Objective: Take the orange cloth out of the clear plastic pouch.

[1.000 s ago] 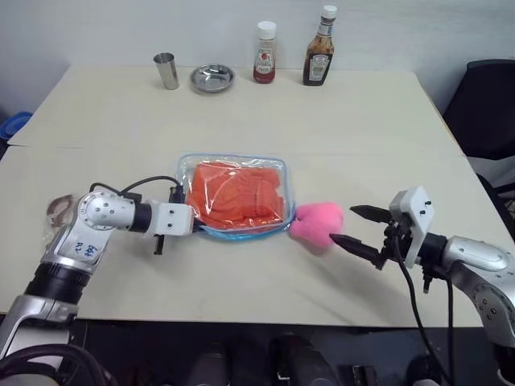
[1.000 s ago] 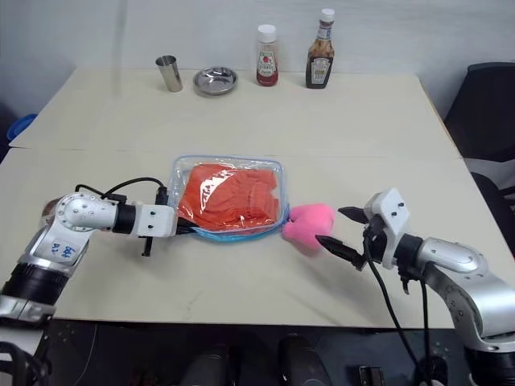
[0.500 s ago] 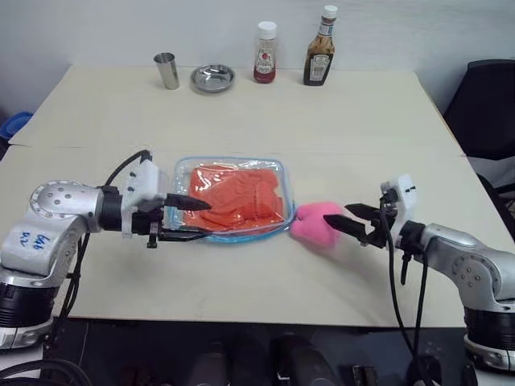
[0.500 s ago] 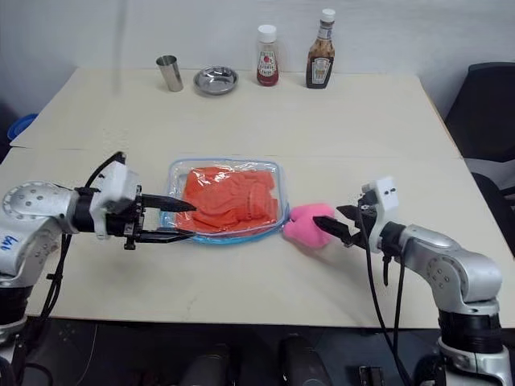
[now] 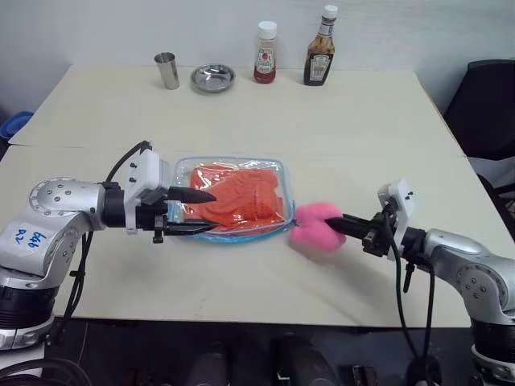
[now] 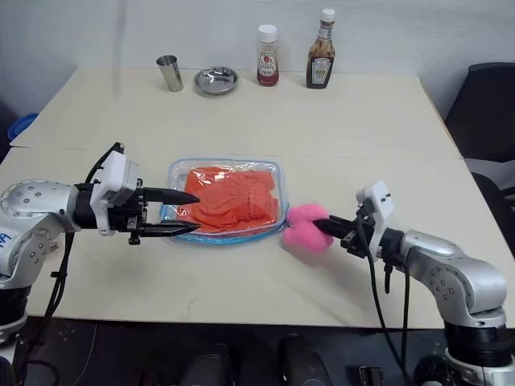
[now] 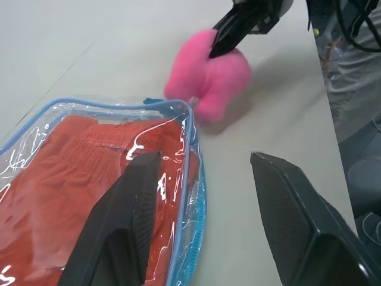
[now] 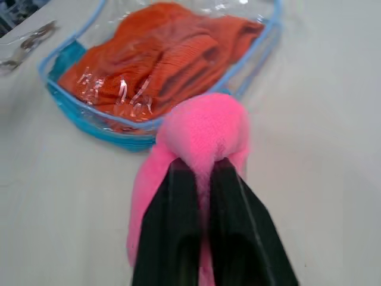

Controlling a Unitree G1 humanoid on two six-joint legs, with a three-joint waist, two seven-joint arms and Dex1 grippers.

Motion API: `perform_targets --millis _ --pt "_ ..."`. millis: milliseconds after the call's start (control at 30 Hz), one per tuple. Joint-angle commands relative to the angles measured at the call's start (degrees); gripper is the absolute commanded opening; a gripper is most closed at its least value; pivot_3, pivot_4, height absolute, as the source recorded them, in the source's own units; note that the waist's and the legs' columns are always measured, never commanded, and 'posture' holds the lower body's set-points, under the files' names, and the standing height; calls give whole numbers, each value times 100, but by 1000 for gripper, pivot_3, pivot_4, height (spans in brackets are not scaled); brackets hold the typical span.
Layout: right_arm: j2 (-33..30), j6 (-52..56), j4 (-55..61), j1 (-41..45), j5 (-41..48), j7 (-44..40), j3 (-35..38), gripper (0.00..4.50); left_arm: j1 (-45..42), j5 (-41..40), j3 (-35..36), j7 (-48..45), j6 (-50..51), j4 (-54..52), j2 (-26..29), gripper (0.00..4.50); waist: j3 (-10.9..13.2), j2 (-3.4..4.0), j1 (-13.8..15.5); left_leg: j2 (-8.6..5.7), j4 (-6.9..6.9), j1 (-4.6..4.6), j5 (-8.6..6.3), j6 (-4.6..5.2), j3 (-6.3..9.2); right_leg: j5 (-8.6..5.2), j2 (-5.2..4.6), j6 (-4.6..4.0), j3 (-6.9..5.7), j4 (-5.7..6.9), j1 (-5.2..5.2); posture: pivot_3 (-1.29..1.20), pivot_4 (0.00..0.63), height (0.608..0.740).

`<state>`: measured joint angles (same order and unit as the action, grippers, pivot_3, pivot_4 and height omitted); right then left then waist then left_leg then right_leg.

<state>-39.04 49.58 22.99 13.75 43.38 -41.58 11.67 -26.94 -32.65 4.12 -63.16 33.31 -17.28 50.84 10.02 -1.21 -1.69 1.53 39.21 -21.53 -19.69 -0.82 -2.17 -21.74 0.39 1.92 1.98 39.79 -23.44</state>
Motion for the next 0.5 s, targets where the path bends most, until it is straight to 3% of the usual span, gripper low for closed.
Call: perform_targets --millis 33,300,500 --pt "-257 -749 439 -137 -356 -385 -35 13 -176 89 -43 40 -102 13 -39 2554 0 0 -2 0 0 0 0 0 0 0 1 0 0 0 0 0 150 740" --pt "-830 -1979 753 -338 -1116 -1212 -396 13 -438 249 -346 13 -178 186 -266 2554 0 0 -2 -2 1 1 0 0 0 0 2 0 2 -2 4 0 150 740" --pt "-1045 -3686 606 30 -2297 -1787 -971 13 -635 407 -716 -85 -258 303 -540 2554 0 -1 8 -2 2 2 1 -2 0 0 4 0 2 -2 3 0 150 740"
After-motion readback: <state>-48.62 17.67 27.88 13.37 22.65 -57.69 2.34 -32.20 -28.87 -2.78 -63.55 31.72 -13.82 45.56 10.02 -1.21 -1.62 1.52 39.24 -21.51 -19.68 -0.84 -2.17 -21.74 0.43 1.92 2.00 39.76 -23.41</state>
